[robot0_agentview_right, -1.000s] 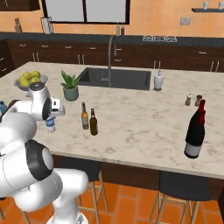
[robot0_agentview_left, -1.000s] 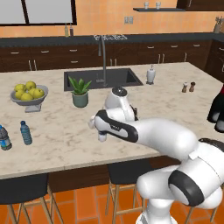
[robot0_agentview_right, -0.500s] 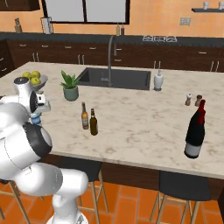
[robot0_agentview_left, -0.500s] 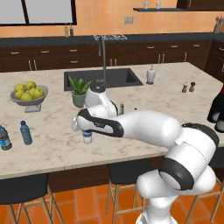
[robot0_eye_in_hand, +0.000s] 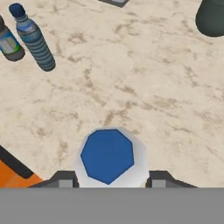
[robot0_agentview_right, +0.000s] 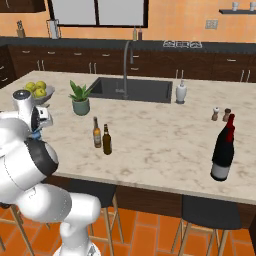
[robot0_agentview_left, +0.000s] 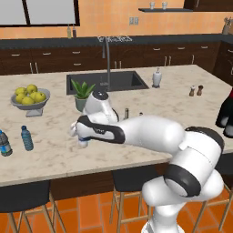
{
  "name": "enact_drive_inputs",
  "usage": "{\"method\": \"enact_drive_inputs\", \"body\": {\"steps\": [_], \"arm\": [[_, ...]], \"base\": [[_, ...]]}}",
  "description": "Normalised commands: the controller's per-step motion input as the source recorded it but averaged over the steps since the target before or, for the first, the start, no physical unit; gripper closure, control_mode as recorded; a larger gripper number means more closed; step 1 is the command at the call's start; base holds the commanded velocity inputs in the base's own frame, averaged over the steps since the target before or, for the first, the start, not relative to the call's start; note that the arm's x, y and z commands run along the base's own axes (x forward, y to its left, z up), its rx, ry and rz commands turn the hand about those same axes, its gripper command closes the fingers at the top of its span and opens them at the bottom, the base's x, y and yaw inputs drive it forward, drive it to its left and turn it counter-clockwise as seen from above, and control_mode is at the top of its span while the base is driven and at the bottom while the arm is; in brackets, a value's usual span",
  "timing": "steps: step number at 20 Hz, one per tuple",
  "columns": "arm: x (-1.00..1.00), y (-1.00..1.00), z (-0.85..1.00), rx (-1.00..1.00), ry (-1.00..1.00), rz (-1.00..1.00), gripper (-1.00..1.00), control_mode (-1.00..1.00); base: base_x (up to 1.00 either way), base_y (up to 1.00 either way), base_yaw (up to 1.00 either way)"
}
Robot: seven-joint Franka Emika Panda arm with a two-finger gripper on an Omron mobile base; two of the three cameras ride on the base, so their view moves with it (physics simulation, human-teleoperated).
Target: Move the plastic bottles in the middle to the plastics group, and the glass bottles in the middle to the glass group.
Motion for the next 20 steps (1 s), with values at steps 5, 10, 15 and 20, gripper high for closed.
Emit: {"method": "enact_drive_inputs", "body": {"steps": [5,10,15,20], "arm": [[0.18,0.51,0.10,0.01,0.15,0.11,1.00,-1.00],[0.23,0.61,0.00,-0.01,0.09,0.07,1.00,-1.00],[0.06,0.42,-0.08,0.00,0.00,0.02,1.00,-1.00],[0.03,0.40,-0.28,0.00,0.00,0.00,1.00,-1.00]], "base": [[0.00,0.00,0.00],[0.00,0.00,0.00],[0.00,0.00,0.00],[0.00,0.00,0.00]]}}
